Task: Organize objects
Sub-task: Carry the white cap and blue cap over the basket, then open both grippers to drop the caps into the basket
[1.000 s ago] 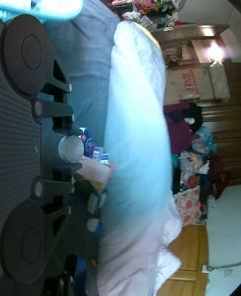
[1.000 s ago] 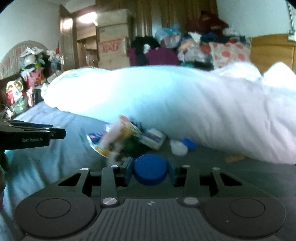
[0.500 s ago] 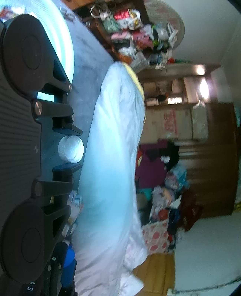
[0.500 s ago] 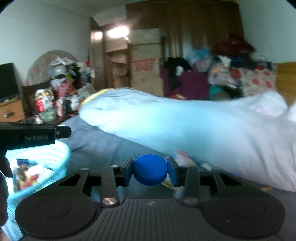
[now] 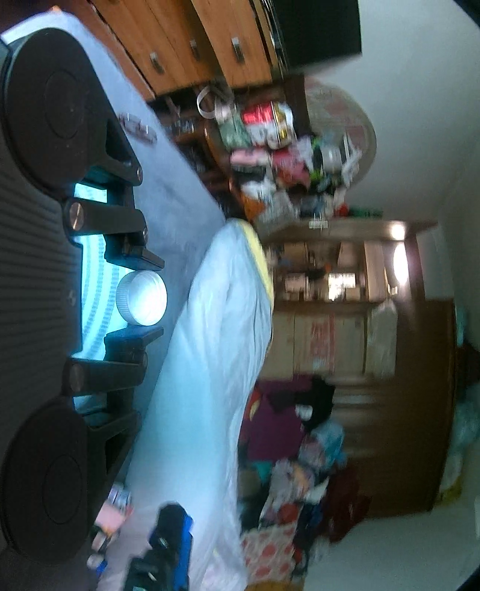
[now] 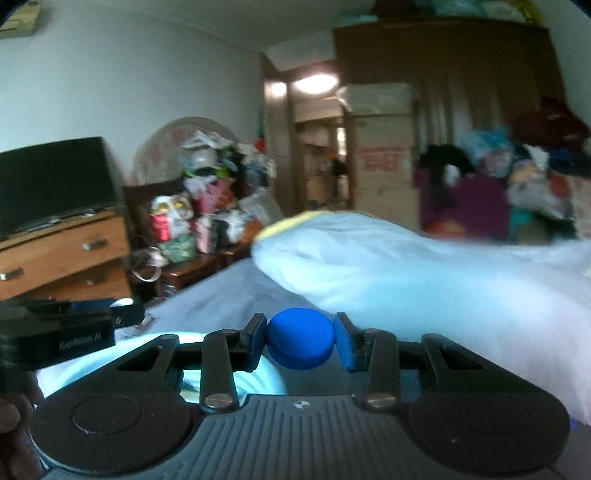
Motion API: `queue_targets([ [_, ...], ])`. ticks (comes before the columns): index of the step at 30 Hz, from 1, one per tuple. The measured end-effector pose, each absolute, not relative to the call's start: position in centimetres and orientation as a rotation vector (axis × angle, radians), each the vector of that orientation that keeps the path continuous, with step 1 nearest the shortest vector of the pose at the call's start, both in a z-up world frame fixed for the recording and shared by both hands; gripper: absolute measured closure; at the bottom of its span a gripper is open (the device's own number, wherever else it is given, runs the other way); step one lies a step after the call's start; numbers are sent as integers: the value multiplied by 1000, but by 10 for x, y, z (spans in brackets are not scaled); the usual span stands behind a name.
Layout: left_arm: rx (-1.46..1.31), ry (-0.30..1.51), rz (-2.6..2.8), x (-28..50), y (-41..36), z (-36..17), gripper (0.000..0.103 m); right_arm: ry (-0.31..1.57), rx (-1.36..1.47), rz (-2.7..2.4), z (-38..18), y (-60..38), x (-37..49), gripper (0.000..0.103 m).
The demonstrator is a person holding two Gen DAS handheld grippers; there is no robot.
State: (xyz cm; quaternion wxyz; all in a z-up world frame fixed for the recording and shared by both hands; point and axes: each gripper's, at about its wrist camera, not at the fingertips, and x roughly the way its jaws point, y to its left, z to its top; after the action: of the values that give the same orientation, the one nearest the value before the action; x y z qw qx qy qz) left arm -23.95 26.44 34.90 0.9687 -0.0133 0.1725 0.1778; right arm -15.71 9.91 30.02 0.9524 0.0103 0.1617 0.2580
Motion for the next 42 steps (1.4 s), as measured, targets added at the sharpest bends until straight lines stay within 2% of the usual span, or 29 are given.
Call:
queue_targets([
  [7,-81,441,451,-265,347,364,70,407,-22,659,327,160,-134,63],
  [13,-84,583,448,-257,376,344,70,559,-7,707,307,196,-123,63],
  [23,-89,674,445,-227,356,301,70,636,-45,709,275,218,-129,63],
  [40,-76,690,447,-198,354,287,69,647,-42,718,268,221,-123,62],
  [42,-75,686,455,-198,354,287,65,647,-40,718,267,220,-123,62],
])
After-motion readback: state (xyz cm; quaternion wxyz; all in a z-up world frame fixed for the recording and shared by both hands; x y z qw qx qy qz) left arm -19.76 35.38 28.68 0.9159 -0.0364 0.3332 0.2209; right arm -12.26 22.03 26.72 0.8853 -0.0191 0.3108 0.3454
